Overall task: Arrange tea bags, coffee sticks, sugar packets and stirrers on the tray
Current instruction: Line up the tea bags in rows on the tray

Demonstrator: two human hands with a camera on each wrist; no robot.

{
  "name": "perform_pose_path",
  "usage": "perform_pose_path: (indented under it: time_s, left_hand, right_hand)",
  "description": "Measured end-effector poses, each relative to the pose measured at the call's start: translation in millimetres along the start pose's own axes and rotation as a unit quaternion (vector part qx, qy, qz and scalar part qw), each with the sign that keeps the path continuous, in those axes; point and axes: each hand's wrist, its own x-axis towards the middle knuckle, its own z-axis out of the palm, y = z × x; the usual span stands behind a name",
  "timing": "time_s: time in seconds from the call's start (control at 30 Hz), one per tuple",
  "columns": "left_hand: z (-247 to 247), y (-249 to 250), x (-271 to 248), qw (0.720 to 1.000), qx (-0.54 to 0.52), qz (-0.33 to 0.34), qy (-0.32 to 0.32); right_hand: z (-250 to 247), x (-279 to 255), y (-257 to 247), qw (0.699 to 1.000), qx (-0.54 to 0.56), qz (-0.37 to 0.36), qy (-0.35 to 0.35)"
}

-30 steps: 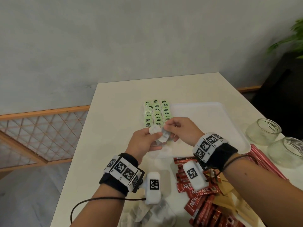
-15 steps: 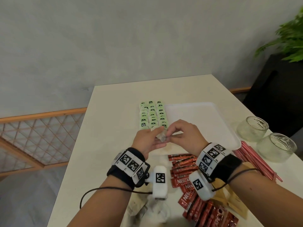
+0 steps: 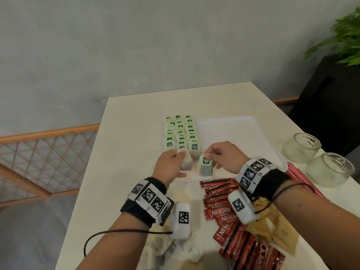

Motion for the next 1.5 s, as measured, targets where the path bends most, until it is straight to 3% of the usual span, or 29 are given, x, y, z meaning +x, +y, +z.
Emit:
perform_pose_path:
  time_s: [0.2, 0.47, 0.63, 0.9, 1.03, 1.2, 1.33, 1.5]
  left_hand:
    - [-32.3, -4.5, 10.5, 0.999, -0.010, 0.009, 0.046]
    - [-52.3, -7.4, 18.5, 0.997, -0.013, -0.011, 0.072]
    - [-53.5, -6.9, 15.7, 0.998, -0.014, -0.017, 0.061]
    - [-52.6, -8.8, 12.8, 0.998, 0.013, 0.029, 0.057]
    - [-44.0, -2.6, 11.3, 0.997, 0.016, 0.053, 0.049]
    - [-29.8, 4.6, 8.1, 0.974, 0.118, 0.113, 0.159]
    - [-15.1, 12.4, -0.7, 0.972, 0.159, 0.127, 0.114]
    - [-15.5, 13.1, -1.3, 0.973, 0.140, 0.141, 0.116]
  right_hand:
    - [7.1, 16.3, 12.2, 0.994, -0.108, 0.002, 0.014]
    - [18.6, 36.8, -3.6, 0.991, -0.107, -0.066, 0.049]
    - [23.2, 46.4, -8.6, 0.991, -0.096, -0.060, 0.068]
    - [21.1, 37.4, -27.8, 0.991, -0.068, -0.079, 0.085]
    - [29.4, 27.5, -53.1, 0.996, -0.011, -0.088, 0.002]
    - [31.9, 24.7, -63.3, 0.995, -0.026, -0.077, 0.054]
    - [32.3, 20.2, -70.5, 0.995, -0.037, -0.060, 0.064]
    - [28.9, 9.3, -77.2, 0.996, -0.019, -0.079, 0.044]
